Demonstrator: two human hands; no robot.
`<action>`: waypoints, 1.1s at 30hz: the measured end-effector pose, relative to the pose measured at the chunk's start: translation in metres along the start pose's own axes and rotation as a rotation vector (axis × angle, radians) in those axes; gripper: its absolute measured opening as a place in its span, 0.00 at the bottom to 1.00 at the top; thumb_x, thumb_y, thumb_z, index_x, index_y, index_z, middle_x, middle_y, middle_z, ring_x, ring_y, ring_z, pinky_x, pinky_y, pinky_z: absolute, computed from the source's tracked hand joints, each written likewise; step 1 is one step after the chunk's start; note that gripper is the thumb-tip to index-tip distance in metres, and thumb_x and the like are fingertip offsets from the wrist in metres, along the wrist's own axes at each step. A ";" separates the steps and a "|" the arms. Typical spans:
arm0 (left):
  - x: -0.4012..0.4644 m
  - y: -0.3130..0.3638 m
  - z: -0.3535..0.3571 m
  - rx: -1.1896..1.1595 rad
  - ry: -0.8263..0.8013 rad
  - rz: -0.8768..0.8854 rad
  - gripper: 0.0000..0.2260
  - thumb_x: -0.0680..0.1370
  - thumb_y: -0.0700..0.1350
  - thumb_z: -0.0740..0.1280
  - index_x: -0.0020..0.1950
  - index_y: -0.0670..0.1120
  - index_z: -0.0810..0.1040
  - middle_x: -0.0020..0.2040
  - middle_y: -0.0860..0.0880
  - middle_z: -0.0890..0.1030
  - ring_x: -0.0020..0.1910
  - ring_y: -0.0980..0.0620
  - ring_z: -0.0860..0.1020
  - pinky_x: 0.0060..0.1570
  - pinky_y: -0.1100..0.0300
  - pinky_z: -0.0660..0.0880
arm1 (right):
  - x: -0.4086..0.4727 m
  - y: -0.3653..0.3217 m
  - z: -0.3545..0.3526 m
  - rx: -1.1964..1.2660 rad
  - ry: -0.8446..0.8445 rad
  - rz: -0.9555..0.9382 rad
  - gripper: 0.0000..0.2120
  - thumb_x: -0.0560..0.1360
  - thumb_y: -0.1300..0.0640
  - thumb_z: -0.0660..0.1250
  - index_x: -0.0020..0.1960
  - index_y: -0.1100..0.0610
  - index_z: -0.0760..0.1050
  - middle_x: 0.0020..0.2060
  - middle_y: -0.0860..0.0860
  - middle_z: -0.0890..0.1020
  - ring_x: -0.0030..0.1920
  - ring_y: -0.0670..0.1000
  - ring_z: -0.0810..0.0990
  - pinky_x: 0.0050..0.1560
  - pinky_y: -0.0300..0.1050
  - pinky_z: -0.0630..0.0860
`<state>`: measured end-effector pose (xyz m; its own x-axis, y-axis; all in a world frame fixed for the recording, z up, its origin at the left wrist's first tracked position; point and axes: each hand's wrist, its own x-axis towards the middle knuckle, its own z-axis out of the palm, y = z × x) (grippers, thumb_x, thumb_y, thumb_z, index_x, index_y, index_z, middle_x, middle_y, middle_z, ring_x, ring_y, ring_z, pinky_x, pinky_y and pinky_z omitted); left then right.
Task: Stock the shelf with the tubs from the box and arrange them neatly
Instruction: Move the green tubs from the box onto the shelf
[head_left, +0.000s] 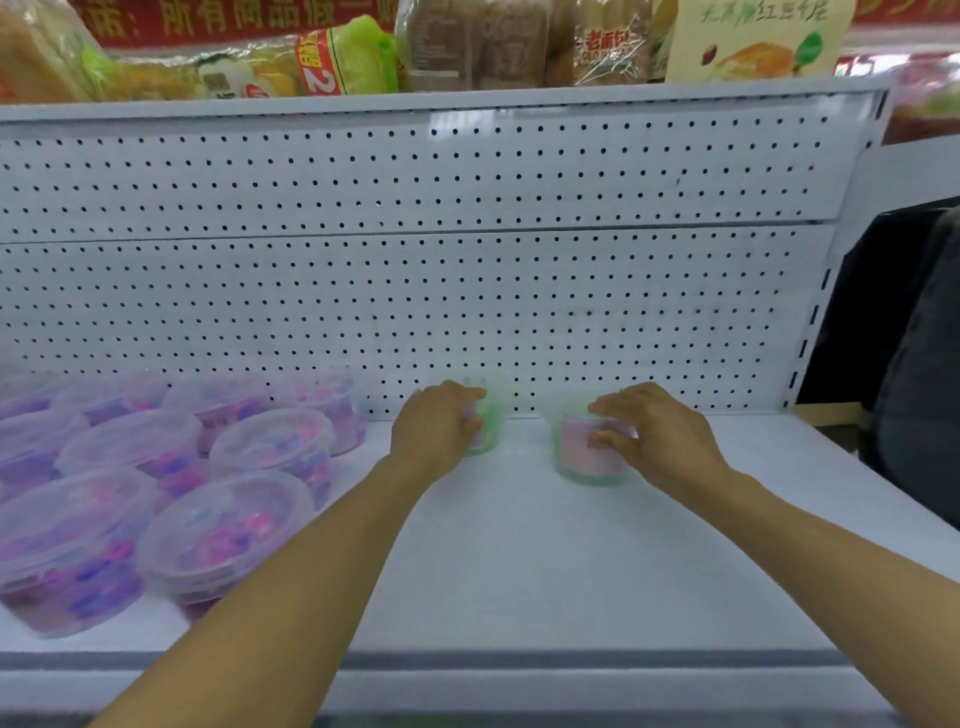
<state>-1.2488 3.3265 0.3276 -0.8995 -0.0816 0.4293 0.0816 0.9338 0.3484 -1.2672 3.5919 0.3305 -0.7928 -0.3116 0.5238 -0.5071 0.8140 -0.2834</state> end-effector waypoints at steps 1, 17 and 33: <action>0.004 -0.001 0.001 0.095 0.038 0.018 0.15 0.77 0.45 0.63 0.63 0.55 0.78 0.54 0.49 0.79 0.55 0.45 0.75 0.54 0.53 0.70 | 0.005 -0.003 0.005 -0.009 0.004 -0.007 0.13 0.72 0.45 0.69 0.55 0.45 0.79 0.53 0.43 0.80 0.58 0.47 0.73 0.48 0.48 0.74; 0.010 -0.014 -0.003 0.494 0.084 0.008 0.16 0.80 0.49 0.56 0.66 0.53 0.75 0.57 0.48 0.75 0.58 0.46 0.69 0.53 0.54 0.63 | 0.040 -0.030 0.034 -0.192 -0.217 -0.043 0.24 0.78 0.50 0.61 0.73 0.52 0.62 0.71 0.49 0.67 0.70 0.53 0.62 0.63 0.50 0.68; -0.205 0.103 -0.012 0.077 0.085 0.268 0.26 0.79 0.60 0.57 0.74 0.49 0.65 0.71 0.47 0.70 0.71 0.46 0.67 0.72 0.49 0.57 | -0.184 -0.044 -0.069 -0.113 0.043 -0.027 0.23 0.78 0.47 0.62 0.71 0.52 0.68 0.70 0.52 0.69 0.68 0.54 0.68 0.61 0.51 0.69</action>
<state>-1.0510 3.4352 0.2860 -0.8106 0.1461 0.5671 0.2761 0.9493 0.1501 -1.0754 3.6478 0.3022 -0.7631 -0.3150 0.5643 -0.4850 0.8562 -0.1779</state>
